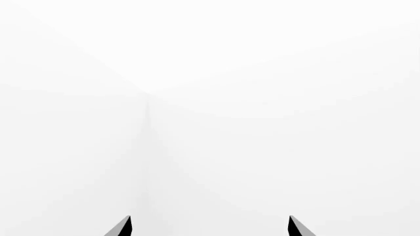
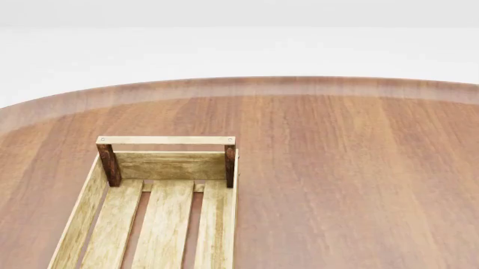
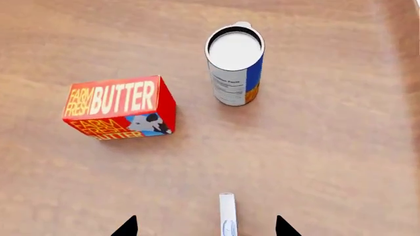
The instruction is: Pick up the cream cheese and put it in the tray.
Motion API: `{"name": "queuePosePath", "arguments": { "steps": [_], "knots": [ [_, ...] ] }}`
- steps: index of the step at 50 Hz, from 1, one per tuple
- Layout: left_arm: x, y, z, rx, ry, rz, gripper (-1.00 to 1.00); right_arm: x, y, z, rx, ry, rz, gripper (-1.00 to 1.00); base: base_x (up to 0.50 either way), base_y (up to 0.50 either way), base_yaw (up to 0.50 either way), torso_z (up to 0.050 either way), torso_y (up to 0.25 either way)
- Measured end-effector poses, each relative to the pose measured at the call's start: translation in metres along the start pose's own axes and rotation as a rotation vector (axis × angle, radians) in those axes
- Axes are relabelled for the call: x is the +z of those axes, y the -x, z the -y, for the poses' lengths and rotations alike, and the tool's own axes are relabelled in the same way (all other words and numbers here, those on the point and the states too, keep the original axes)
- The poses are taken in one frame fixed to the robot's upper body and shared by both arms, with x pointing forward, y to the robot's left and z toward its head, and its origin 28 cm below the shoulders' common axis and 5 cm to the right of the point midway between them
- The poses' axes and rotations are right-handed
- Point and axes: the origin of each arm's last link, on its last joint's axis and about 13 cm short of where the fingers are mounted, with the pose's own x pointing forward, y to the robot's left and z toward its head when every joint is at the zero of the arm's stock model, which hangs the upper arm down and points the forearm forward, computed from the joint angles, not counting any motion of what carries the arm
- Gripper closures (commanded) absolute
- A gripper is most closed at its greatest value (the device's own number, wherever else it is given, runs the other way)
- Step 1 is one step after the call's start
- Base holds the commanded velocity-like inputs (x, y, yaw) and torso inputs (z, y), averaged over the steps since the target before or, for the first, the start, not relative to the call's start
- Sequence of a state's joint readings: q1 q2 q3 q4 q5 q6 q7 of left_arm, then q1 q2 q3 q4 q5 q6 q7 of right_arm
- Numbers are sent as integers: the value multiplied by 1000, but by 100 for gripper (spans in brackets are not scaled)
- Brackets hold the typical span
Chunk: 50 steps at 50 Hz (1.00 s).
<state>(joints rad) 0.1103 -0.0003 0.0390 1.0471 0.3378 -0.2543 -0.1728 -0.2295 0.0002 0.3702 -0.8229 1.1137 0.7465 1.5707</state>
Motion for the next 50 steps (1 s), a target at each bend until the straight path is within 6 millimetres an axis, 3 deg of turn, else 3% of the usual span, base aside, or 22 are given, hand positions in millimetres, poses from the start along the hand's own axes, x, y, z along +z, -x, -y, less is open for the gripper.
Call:
{"name": "queuePosePath", "arguments": {
  "steps": [50],
  "knots": [
    [0, 1, 0, 3, -3, 4, -100, -30, -48, -29, -147, 139, -141, -100, 0, 0, 0, 0, 0]
  ]
}}
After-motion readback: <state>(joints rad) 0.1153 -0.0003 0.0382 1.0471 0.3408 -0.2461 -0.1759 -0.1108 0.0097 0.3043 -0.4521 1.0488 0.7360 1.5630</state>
